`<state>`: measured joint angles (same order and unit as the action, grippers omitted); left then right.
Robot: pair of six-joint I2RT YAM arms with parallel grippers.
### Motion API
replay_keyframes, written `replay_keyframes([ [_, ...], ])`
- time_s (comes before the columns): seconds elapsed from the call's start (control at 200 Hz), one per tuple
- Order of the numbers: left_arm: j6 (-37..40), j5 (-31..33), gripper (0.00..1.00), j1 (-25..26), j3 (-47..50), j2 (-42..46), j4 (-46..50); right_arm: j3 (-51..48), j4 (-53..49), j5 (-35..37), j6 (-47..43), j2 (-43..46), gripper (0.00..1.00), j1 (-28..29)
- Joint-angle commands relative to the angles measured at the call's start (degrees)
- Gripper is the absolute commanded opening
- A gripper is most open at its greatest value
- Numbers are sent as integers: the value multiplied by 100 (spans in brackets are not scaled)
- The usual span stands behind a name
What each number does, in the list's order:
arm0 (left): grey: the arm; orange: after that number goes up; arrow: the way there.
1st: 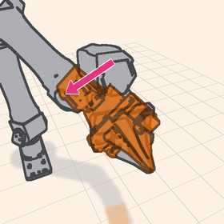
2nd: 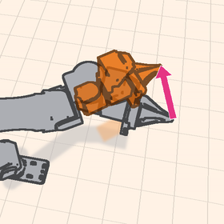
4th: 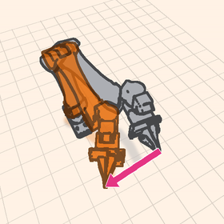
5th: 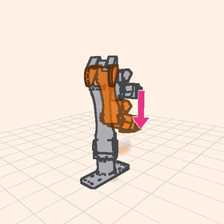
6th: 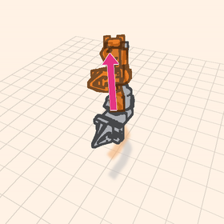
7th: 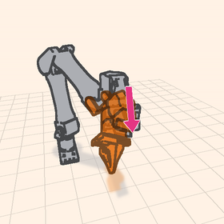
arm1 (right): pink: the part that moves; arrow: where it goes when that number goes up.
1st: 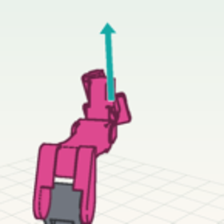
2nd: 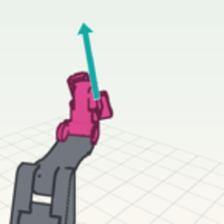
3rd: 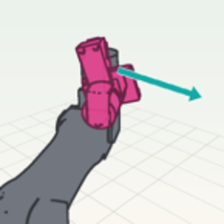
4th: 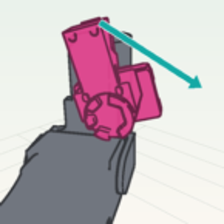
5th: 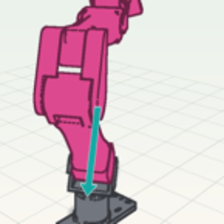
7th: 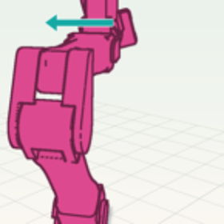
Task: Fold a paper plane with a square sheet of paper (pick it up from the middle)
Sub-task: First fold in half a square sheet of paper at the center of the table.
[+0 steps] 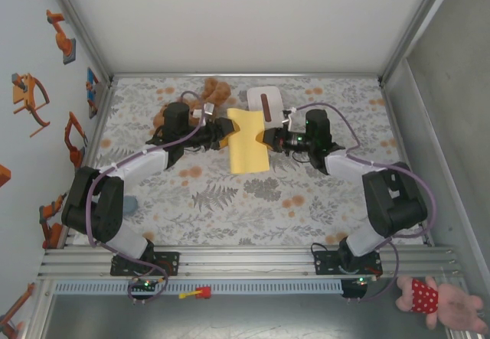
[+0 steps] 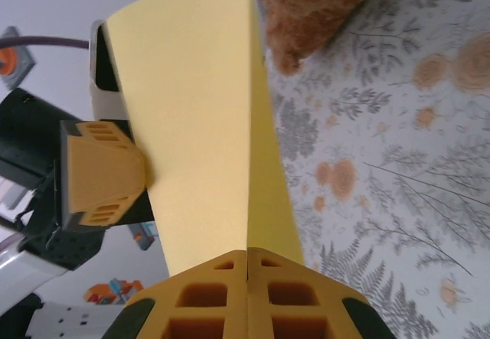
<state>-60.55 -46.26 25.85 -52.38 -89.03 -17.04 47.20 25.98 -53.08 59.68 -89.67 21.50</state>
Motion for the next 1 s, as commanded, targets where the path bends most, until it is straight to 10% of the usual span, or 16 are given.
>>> replay_keyframes([
  [0.0,498,555,57,-84,-39,87,987,624,-2336,683,-1466,609,0,-42],
  [0.496,1063,2204,94,-159,307,852,2128,2224,-6318,2279,-2694,1270,0,13],
  [0.997,769,2017,98,-50,1166,1076,1621,626,-1625,1755,128,-312,0,1137],
])
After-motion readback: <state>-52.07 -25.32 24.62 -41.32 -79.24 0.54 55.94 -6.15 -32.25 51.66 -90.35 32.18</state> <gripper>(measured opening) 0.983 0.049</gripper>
